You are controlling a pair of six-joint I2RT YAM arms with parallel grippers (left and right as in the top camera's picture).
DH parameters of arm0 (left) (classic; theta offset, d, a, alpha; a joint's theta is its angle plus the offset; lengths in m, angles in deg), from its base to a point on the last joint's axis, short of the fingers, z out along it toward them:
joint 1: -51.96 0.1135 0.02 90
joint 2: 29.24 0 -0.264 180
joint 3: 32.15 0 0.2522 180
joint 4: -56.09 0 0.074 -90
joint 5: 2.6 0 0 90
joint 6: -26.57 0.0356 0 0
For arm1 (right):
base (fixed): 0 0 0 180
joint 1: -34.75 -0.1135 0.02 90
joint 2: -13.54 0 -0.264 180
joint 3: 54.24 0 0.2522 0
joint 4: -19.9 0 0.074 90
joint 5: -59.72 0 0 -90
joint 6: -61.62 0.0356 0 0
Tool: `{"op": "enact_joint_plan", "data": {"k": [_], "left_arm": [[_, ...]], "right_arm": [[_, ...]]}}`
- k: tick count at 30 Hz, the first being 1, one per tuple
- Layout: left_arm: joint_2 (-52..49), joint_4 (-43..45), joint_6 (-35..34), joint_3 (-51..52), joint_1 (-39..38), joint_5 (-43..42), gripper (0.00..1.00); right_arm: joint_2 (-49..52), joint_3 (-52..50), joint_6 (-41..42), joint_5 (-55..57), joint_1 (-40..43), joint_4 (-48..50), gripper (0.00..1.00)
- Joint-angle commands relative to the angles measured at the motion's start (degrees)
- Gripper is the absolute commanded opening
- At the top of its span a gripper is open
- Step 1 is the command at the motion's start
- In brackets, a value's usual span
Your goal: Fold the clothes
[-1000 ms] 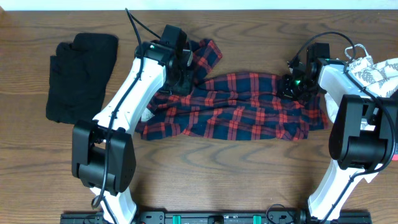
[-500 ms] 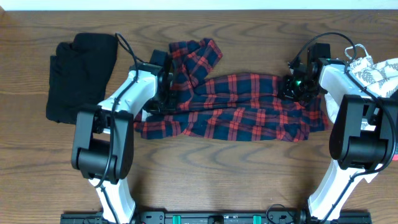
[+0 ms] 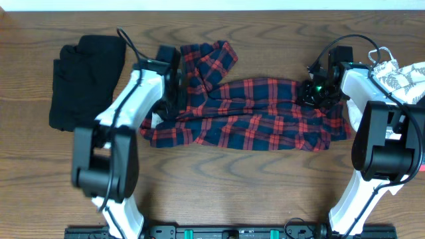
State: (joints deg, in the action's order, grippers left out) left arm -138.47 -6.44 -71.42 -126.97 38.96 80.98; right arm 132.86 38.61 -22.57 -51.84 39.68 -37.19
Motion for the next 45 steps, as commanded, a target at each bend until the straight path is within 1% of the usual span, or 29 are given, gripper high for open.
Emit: {"op": "enact_joint_plan", "data": {"k": [1,2,3,5,7,8,11,13,15,16,18,20,23,29,34,37,40,41,43,45], "left_arm": [[8.70,5.03,-0.68,-3.52,0.59,1.16,0.32],[10.12,8.48,-0.68,-3.52,0.85,1.16,0.46],[10.95,11.43,-0.70,-3.52,1.16,1.16,0.50],[11.39,17.64,-1.38,-3.52,2.29,1.11,0.51],[10.25,21.99,-4.02,-3.52,3.45,0.85,0.56],[9.38,23.87,-4.66,-3.52,3.91,0.22,0.57],[4.98,31.91,-4.83,-3.52,5.09,-4.11,0.60],[1.31,38.45,-4.83,-3.52,5.22,-6.67,0.66],[-2.25,44.52,-5.03,-3.52,5.20,-7.10,0.69],[-4.57,48.19,-5.79,-3.52,5.20,-7.13,0.70],[-7.67,52.48,-6.34,-3.52,5.20,-7.13,0.70],[-10.58,55.08,-6.32,-3.52,5.22,-7.08,0.70],[-14.19,56.74,-6.29,-3.52,5.49,-7.08,0.70],[-17.79,57.27,-6.27,-3.52,6.51,-6.01,0.70],[-19.43,54.14,-6.47,-3.52,6.71,-6.47,0.70],[-19.85,51.78,-9.90,-3.52,6.73,-6.64,0.70],[-20.02,51.49,-10.84,-3.52,6.71,-11.41,0.70],[-20.02,50.88,-12.09,-3.52,6.71,-12.57,0.70],[-20.02,49.40,-14.47,-3.52,6.71,-12.61,0.70],[-20.02,47.74,-15.28,-3.52,6.71,-12.63,0.70]], "right_arm": [[4.28,-2.43,-0.72,9.35,1.18,-1.29,0.08],[4.28,-2.43,-0.72,9.35,1.18,-1.29,0.08],[4.28,-2.43,-0.74,9.35,1.18,-1.29,0.08],[4.28,-2.43,-0.72,9.33,1.16,-1.38,0.08],[4.28,-2.43,-0.72,9.33,1.18,-1.53,0.08],[4.28,-2.43,-0.72,9.33,1.18,-1.70,0.08],[4.28,-2.43,-0.72,9.29,1.16,-1.84,0.08],[4.28,-2.43,-0.70,9.27,1.16,-1.95,0.08],[4.28,-2.43,-0.70,9.18,1.16,-2.10,0.08],[4.28,-2.43,-0.70,9.11,1.16,-2.12,0.08],[4.28,-2.43,-0.72,9.11,1.16,-2.19,0.08],[4.28,-2.43,-0.70,9.11,1.16,-2.36,0.08],[4.28,-2.43,-0.72,9.11,1.16,-2.82,0.08],[4.28,-2.43,-0.72,9.14,1.16,-3.39,0.07],[4.28,-2.43,-0.70,9.14,1.16,-3.41,0.08],[4.28,-2.43,-0.70,9.14,1.16,-3.48,0.07],[4.28,-2.43,-0.70,9.14,1.16,-3.43,0.08],[4.28,-2.43,-0.70,9.14,1.16,-3.41,0.07],[4.28,-2.43,-0.70,9.14,1.16,-3.43,0.08],[4.28,-2.43,-0.72,9.14,1.16,-3.43,0.08]]}}
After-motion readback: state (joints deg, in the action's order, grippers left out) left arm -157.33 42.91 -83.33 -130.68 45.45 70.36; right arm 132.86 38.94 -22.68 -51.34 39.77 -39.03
